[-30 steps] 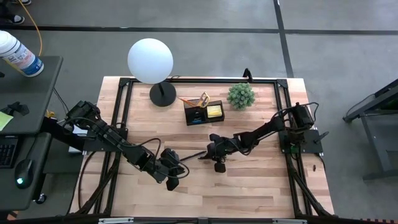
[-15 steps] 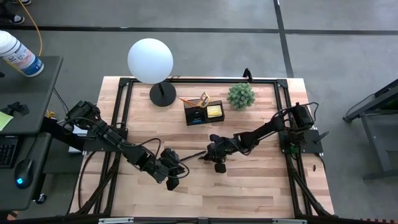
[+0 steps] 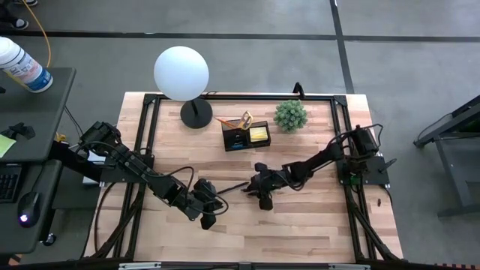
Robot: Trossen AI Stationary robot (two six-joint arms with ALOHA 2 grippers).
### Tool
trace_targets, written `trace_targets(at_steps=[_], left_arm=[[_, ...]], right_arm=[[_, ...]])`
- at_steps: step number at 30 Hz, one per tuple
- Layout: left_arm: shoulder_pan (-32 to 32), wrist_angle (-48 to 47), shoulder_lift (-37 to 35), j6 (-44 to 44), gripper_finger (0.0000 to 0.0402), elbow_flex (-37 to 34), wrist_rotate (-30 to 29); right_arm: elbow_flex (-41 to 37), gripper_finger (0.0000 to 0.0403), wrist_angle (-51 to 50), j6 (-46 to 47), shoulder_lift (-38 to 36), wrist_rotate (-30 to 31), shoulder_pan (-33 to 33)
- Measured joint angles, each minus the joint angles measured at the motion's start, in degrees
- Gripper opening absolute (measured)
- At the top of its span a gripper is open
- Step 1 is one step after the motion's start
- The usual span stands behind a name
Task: Pick and place office supplies into organizer
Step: Put the bottom pen into the desk organizer
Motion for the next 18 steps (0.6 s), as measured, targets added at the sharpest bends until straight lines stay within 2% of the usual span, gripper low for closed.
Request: trace_targets(at_steps=[8, 11, 15, 18], left_arm=[[0.0, 0.0, 0.0, 0.0, 0.0046, 0.0, 0.0], [0.0, 0.0, 0.0, 0.0, 0.0046, 0.0, 0.0], [0.0, 0.0, 0.0, 0.0, 0.0046, 0.0, 0.0], [0.0, 0.0, 0.0, 0.0, 0.0046, 0.0, 0.0]], right_arm=[[0.2, 0.0123, 0.9, 2.5, 3.7, 2.2, 1.4], [0.3, 0.0094, 1.8, 2.8, 4.7, 2.8, 1.8], [0.3, 0.0034, 2.2, 2.6, 4.8, 2.5, 2.1], [0.3, 0.0029, 2.4, 2.7, 4.8, 2.3, 2.1]])
